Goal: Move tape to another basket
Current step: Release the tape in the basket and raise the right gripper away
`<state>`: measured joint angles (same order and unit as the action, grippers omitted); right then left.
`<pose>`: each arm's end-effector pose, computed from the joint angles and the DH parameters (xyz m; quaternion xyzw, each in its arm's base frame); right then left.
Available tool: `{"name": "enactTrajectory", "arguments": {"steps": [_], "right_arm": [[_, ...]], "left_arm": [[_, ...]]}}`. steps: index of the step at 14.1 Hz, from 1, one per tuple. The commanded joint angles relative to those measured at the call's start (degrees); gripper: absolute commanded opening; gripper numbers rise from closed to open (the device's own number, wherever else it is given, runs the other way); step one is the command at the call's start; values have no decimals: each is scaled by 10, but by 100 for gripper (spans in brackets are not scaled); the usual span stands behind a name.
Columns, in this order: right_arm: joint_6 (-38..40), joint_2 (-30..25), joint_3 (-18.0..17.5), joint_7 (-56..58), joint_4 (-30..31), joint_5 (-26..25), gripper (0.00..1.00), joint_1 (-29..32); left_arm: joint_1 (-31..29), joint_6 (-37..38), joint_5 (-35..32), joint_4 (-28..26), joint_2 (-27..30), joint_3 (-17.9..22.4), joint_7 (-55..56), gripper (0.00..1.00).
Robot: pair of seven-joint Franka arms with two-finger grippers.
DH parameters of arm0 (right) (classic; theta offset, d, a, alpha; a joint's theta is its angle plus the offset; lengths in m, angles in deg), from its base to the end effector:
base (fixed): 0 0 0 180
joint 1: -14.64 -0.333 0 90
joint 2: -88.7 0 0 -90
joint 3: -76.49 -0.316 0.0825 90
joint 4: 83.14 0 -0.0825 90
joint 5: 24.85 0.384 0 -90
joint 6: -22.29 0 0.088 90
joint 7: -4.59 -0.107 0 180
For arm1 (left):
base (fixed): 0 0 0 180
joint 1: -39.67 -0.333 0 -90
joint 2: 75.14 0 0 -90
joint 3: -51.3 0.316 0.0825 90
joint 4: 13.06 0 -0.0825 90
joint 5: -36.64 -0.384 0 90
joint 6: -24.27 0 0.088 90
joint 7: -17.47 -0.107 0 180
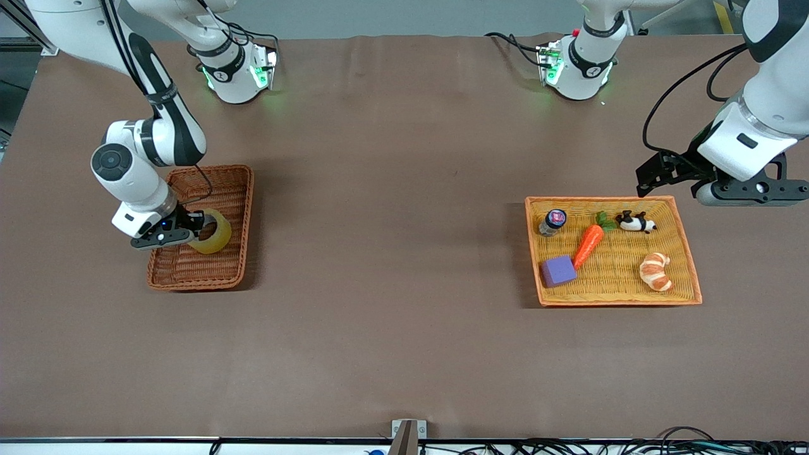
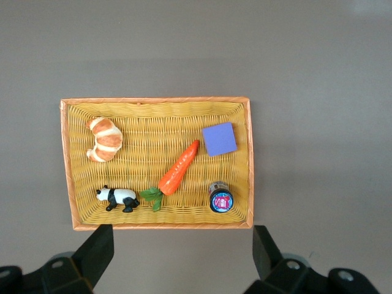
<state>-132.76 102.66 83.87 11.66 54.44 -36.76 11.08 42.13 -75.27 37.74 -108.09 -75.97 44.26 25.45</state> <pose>0.5050 -0.0281 0.2205 0.9900 0.1231 0.0241 0.0646 0.5641 -0.0957 0.5896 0.9994 -0.0119 0.0302 0.0152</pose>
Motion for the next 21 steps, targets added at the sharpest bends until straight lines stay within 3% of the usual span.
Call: {"name": "enactTrajectory", "arguments": {"steps": [1, 7, 10, 12, 15, 18, 21], "right_arm": [[7, -27, -5, 10, 5, 12, 100, 0], [187, -116, -14, 7, -123, 13, 100, 1], [344, -118, -25, 4, -244, 21, 100, 0], [407, -118, -49, -48, -308, 50, 100, 2], [481, -118, -50, -67, -382, 58, 100, 1], [611, -109, -35, -66, -516, 114, 100, 11], [644, -111, -31, -107, -543, 113, 100, 8]], "left_arm": [[-1, 2, -11, 5, 0, -3, 5, 100], [-1, 1, -11, 5, -1, -3, 5, 100], [-1, 1, -11, 5, -2, -3, 5, 100], [-2, 2, -11, 8, -4, -4, 5, 100], [2, 4, -11, 7, -3, -3, 1, 100], [4, 8, -11, 8, 2, -2, -5, 100], [16, 20, -11, 9, 7, 5, -6, 100]]}}
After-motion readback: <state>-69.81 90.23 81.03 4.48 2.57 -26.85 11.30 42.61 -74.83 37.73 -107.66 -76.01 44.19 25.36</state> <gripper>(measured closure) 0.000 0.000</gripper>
